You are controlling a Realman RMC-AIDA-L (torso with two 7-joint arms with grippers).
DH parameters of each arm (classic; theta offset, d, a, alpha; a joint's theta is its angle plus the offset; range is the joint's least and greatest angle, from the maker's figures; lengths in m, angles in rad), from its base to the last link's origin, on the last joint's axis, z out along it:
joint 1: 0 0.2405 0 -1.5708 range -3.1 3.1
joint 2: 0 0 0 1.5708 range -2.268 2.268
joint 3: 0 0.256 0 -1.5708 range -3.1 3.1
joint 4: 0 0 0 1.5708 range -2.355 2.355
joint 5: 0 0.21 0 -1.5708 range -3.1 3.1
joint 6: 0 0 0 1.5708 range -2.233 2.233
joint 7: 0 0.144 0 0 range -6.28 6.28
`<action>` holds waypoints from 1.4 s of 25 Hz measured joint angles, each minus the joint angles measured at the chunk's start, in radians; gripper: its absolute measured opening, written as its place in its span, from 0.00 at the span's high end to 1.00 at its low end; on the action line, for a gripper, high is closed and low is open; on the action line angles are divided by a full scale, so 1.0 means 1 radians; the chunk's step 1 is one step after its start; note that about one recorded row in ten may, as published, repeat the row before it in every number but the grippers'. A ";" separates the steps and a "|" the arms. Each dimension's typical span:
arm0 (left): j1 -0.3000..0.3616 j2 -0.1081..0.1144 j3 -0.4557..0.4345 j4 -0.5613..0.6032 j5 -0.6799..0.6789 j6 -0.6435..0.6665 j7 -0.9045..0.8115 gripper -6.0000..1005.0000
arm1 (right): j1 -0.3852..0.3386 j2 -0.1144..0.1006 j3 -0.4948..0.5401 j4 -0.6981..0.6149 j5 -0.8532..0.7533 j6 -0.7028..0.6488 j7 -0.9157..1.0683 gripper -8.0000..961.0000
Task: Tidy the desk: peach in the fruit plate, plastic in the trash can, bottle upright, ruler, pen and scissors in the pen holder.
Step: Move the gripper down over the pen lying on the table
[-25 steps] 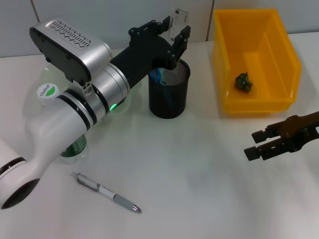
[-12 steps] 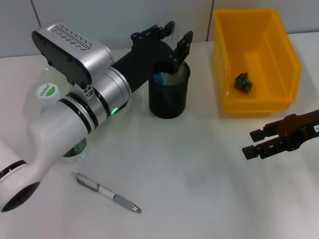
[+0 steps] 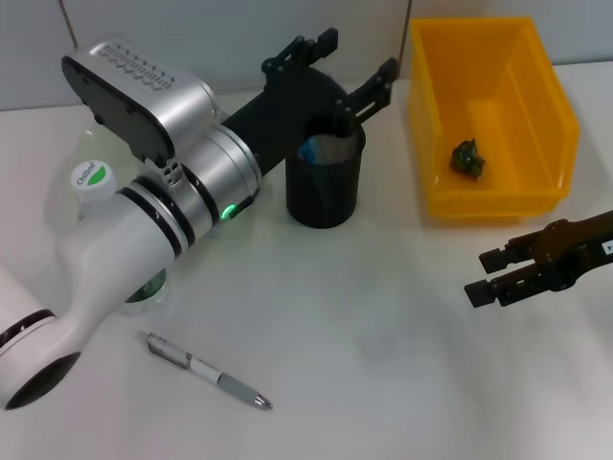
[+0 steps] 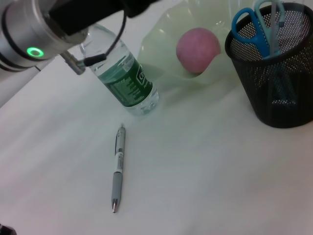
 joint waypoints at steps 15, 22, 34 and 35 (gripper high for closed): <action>0.257 0.044 -0.109 0.538 0.831 -0.197 -0.672 0.24 | 0.012 0.003 -0.003 -0.007 0.011 -0.030 -0.015 0.13; 0.350 0.097 -0.213 0.729 1.373 -0.102 -1.265 0.25 | 0.014 0.006 0.000 -0.009 0.011 -0.035 -0.028 0.13; 0.344 0.017 -0.516 0.962 2.063 0.529 -1.707 0.24 | 0.006 0.003 0.015 -0.011 0.014 -0.028 -0.041 0.13; 0.338 0.018 -0.520 0.980 2.086 0.561 -1.707 0.24 | 0.005 0.003 0.015 -0.010 0.014 -0.028 -0.041 0.13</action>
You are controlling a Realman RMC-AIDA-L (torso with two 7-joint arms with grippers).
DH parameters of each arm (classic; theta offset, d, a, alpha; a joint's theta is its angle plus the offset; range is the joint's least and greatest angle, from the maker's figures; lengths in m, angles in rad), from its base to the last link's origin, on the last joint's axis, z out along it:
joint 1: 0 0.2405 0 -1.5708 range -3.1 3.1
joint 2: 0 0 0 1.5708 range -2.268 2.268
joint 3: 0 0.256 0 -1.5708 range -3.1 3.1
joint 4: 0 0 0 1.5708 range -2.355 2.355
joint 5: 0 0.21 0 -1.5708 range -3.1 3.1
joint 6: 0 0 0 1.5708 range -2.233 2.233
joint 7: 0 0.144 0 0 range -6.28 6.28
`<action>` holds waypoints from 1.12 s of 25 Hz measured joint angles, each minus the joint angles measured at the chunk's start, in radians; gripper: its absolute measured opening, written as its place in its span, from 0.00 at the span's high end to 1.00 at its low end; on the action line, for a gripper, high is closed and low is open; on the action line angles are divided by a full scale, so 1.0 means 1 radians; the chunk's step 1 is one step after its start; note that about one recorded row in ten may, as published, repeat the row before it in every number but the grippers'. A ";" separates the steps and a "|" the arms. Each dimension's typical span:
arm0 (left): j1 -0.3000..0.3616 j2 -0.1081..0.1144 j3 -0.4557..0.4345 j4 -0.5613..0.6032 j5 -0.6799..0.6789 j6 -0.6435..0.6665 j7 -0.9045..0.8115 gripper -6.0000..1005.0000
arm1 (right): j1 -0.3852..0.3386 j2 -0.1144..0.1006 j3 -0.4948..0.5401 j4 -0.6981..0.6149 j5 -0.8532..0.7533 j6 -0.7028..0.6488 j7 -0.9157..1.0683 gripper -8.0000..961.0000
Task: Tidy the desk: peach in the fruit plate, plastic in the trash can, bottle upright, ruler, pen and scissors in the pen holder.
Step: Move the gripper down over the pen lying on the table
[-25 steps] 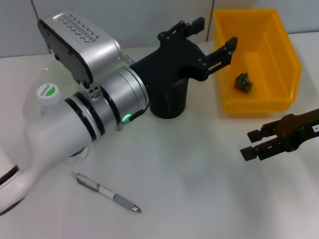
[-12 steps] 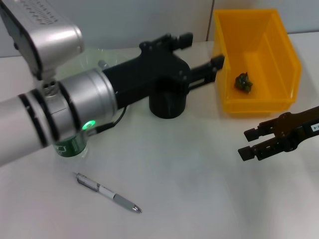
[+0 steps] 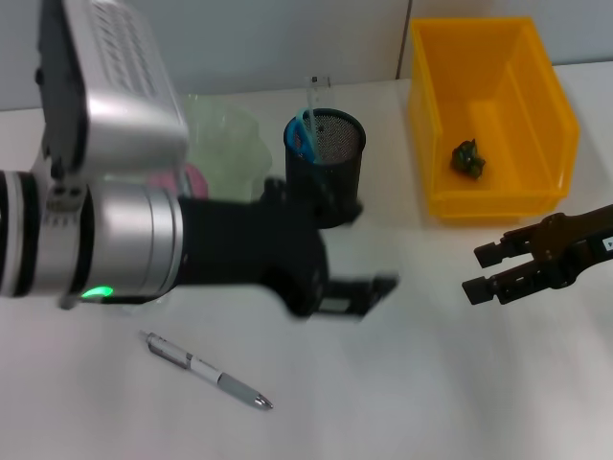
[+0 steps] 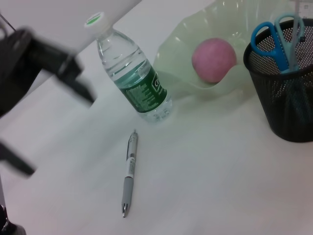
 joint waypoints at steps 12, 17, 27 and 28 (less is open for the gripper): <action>-0.136 -0.002 -0.069 0.085 0.335 0.414 0.229 0.24 | -0.024 -0.006 0.024 0.001 -0.008 -0.007 0.017 0.13; -0.193 0.003 0.012 0.041 0.505 0.427 0.339 0.24 | -0.048 -0.005 0.056 0.004 -0.009 -0.003 0.020 0.13; -0.246 -0.007 0.203 -0.118 0.693 0.359 0.464 0.25 | -0.062 0.010 0.079 0.012 -0.020 0.004 0.023 0.13; -0.252 -0.007 0.211 -0.128 0.704 0.349 0.467 0.25 | -0.064 0.012 0.079 0.012 -0.020 0.004 0.023 0.13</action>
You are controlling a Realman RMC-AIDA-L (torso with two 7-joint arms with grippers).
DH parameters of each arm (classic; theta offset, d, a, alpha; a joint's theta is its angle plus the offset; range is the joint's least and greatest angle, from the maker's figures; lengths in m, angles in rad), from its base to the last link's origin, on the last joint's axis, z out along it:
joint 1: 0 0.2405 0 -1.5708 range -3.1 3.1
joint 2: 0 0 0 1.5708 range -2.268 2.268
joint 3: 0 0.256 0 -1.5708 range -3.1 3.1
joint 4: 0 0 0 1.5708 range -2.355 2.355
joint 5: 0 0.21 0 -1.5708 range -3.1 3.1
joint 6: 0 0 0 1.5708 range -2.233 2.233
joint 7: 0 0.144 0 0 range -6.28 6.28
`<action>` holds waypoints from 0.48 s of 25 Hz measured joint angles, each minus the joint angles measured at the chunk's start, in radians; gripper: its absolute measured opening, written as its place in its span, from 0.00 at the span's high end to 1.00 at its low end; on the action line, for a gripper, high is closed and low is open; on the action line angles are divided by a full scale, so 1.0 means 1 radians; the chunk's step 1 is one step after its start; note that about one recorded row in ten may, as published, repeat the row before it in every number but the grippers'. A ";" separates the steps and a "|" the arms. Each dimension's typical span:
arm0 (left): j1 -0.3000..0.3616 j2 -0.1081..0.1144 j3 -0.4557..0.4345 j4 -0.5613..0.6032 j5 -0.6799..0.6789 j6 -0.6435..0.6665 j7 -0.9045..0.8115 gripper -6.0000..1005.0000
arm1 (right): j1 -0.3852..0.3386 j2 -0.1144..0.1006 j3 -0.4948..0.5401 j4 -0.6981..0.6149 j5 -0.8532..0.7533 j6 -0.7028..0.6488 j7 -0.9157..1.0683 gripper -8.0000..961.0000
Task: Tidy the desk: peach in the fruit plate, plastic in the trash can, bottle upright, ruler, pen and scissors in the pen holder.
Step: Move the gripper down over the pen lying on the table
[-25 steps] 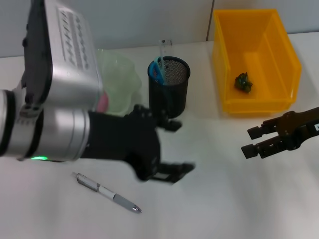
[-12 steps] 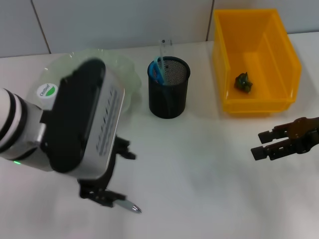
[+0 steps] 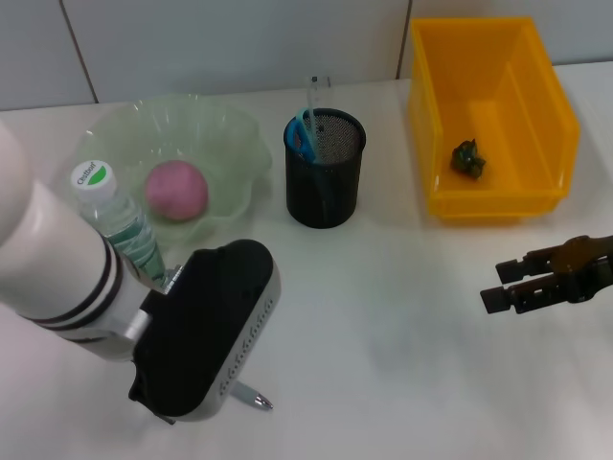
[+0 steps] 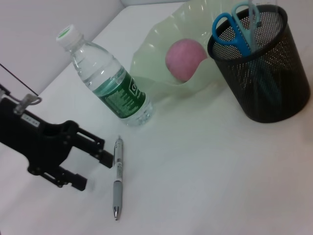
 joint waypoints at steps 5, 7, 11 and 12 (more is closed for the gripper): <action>-0.032 -0.002 0.027 -0.043 0.041 -0.016 0.011 0.25 | -0.009 0.016 0.000 0.000 0.000 0.002 0.001 0.13; -0.048 -0.002 0.049 -0.057 0.063 -0.016 0.010 0.24 | -0.010 0.021 -0.001 -0.003 -0.001 0.002 0.002 0.13; -0.075 -0.004 0.068 -0.085 0.091 -0.016 0.006 0.24 | -0.009 0.024 -0.001 -0.005 -0.001 0.002 0.002 0.13; -0.082 -0.004 0.071 -0.094 0.094 -0.016 0.006 0.25 | -0.009 0.025 -0.001 -0.005 -0.001 0.003 0.002 0.13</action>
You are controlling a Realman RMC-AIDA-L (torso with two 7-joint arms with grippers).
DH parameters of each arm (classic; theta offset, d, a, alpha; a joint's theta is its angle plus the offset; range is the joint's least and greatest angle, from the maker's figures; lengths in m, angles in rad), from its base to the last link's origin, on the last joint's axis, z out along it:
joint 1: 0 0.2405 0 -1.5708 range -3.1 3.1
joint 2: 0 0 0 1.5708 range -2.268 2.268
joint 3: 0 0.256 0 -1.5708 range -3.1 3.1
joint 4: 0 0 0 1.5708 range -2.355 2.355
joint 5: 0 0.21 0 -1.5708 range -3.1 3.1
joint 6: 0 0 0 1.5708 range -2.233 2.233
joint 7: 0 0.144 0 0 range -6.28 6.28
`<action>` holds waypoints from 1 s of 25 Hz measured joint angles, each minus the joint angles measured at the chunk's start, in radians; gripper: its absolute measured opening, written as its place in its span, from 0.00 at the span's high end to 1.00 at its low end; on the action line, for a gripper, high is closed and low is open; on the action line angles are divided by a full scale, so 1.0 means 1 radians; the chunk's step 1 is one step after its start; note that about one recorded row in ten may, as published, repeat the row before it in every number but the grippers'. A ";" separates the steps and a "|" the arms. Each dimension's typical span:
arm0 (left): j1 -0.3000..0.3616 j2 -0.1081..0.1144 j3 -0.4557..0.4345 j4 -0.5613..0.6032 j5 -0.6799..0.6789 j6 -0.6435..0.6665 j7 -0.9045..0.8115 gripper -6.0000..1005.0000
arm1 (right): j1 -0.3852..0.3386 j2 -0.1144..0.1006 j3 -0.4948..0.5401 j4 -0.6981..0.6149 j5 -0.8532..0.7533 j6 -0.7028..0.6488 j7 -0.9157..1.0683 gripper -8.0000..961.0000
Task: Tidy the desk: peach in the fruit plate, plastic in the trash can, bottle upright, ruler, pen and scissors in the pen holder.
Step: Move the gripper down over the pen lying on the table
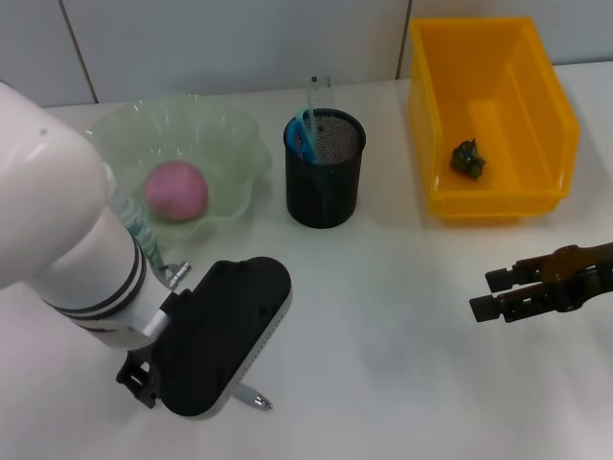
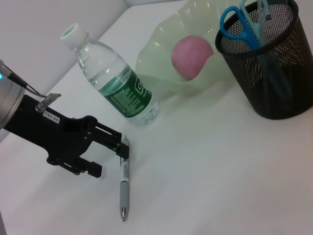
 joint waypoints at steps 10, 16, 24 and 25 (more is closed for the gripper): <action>-0.034 -0.002 0.011 -0.036 0.005 0.010 -0.001 0.24 | 0.008 0.001 -0.001 -0.003 0.002 0.005 0.009 0.13; -0.084 -0.008 0.025 -0.100 -0.048 0.007 0.003 0.24 | 0.008 0.001 -0.002 -0.004 0.002 0.007 0.010 0.13; -0.111 -0.009 0.024 -0.133 -0.063 -0.023 0.006 0.25 | 0.005 0.002 -0.002 -0.005 0.004 0.007 0.010 0.13; -0.114 -0.009 0.023 -0.141 -0.063 -0.028 0.006 0.26 | 0.005 0.003 -0.002 -0.005 0.005 0.006 0.010 0.13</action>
